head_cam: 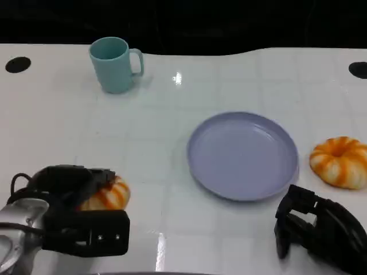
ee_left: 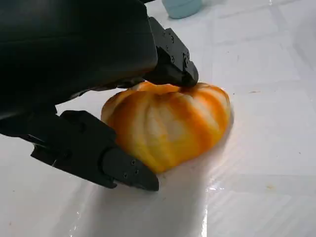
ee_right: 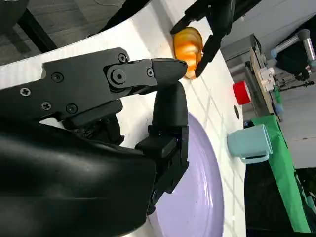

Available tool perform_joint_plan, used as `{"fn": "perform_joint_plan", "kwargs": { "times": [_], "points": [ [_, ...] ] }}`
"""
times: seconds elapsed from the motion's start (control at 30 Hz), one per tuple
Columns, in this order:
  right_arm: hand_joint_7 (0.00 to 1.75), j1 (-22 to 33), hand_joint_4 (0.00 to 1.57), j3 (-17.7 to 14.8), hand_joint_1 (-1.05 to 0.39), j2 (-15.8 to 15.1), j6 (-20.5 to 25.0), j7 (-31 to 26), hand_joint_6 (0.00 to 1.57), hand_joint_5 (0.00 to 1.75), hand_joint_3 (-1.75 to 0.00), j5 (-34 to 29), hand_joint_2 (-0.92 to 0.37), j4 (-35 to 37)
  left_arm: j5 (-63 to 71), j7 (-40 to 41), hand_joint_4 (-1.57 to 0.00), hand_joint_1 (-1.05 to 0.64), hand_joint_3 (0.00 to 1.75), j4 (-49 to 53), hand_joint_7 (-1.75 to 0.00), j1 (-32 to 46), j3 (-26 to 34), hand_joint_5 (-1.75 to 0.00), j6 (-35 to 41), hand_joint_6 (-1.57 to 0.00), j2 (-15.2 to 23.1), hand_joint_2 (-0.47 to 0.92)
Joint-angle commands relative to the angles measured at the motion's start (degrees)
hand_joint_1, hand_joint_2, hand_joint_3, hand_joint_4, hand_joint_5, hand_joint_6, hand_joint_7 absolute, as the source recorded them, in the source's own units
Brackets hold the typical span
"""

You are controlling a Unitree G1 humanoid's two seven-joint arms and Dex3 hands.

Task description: Grasp the bread from the table and place it into the plate.

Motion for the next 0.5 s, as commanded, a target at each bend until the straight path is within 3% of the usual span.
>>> {"fn": "perform_joint_plan", "kwargs": {
  "times": [0.03,0.07,0.13,0.2,0.23,0.33,0.5],
  "points": [
    [1.52,0.1,0.71,-0.7,-0.59,-0.9,0.2,0.0,0.65,1.75,-0.19,0.7,-0.92,-0.3,-1.8,11.6,-0.7,-0.17,1.11,5.1,-0.13,0.9,1.0,-0.99,-5.3,-0.97,-0.5,0.55],
    [1.52,0.1,0.71,-0.7,-0.59,-0.9,0.3,-0.1,0.65,1.75,-0.19,0.6,-0.92,-0.3,-2.2,15.1,-0.69,-0.18,1.21,6.4,-0.23,0.9,1.2,-1.27,-7.4,-1.03,-0.7,0.56],
    [1.52,0.0,0.72,-0.6,-0.6,-0.9,0.3,-0.3,0.65,1.75,-0.18,0.5,-0.92,-0.2,-2.7,19.0,-0.72,-0.2,1.4,8.5,-1.08,0.6,1.2,-1.65,-10.1,-0.78,-0.7,0.55],
    [1.52,0.0,0.72,-0.5,-0.61,-1.1,0.1,-0.4,0.65,1.75,-0.18,0.1,-0.92,-0.1,-2.1,23.3,-0.73,-0.2,1.44,9.8,-1.33,0.4,1.0,-1.72,-12.1,-0.69,-0.7,0.55],
    [1.52,-0.1,0.72,-0.4,-0.62,-1.1,-0.2,-0.4,0.65,1.75,-0.19,-0.1,-0.92,0.0,-1.4,26.1,-0.7,-0.21,1.36,10.1,-1.57,0.4,1.0,-1.74,-13.1,-0.57,-0.6,0.59],
    [1.51,-0.2,0.71,-0.7,-0.6,-1.1,0.2,0.1,0.65,1.75,-0.2,0.5,-0.92,0.4,-1.0,30.9,-0.66,-0.22,1.14,10.3,-1.73,0.6,1.0,-1.75,-15.1,-0.47,-0.5,0.68],
    [1.51,-0.3,0.72,-0.7,-0.58,-1.1,0.4,-0.3,0.66,1.75,-0.2,0.3,-0.92,0.7,-0.8,33.4,-0.66,-0.22,1.0,10.9,-1.75,0.3,0.6,-1.75,-17.0,-0.44,-0.1,0.73]
  ]
}}
